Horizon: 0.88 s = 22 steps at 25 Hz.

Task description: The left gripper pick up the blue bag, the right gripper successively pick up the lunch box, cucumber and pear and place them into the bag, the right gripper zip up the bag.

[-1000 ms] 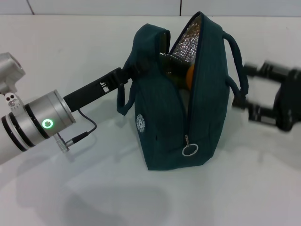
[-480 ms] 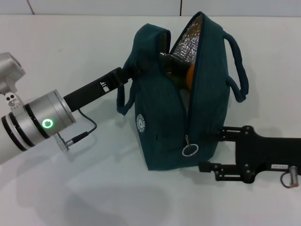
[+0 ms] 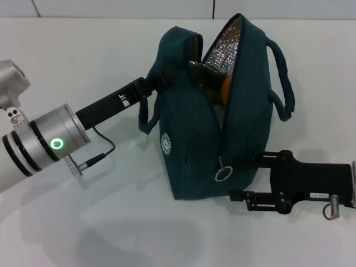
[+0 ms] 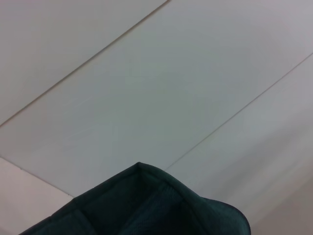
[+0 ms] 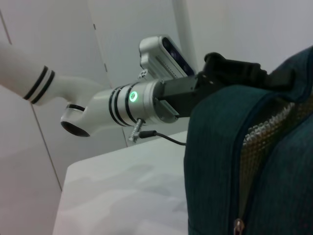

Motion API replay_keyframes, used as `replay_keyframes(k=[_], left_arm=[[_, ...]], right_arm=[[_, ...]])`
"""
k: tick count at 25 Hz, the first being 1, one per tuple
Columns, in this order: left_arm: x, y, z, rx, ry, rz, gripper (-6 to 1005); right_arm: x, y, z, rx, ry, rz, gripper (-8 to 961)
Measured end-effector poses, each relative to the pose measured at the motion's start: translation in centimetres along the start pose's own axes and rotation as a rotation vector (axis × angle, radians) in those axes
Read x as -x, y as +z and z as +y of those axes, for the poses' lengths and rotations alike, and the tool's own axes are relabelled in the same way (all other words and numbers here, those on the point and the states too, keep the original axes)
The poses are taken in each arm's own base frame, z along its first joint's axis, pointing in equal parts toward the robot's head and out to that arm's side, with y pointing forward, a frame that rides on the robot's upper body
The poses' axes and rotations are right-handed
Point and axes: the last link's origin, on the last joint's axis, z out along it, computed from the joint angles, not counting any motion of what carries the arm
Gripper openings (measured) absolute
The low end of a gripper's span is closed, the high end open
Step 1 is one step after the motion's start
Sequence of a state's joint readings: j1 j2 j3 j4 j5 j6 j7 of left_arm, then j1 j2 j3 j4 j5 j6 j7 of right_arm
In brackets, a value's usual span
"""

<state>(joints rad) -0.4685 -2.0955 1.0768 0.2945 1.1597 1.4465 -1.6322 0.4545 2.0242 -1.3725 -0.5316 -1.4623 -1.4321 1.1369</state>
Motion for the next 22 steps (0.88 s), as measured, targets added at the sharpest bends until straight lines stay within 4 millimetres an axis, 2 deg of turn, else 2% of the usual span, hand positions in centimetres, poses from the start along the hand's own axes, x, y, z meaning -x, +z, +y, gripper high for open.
replay_keyframes(k=[10,22], left_arm=[[-0.3,0.0,0.0,-0.002,0.002,0.017,66],[-0.2,-0.2,-0.1,-0.010,-0.002,0.023,66]], right_arm=[[-0.3,1.9,0.2,0.022,-0.020,0.054,666],[0.1,2.2,-0.1,0.010,-0.027,0.041,637]])
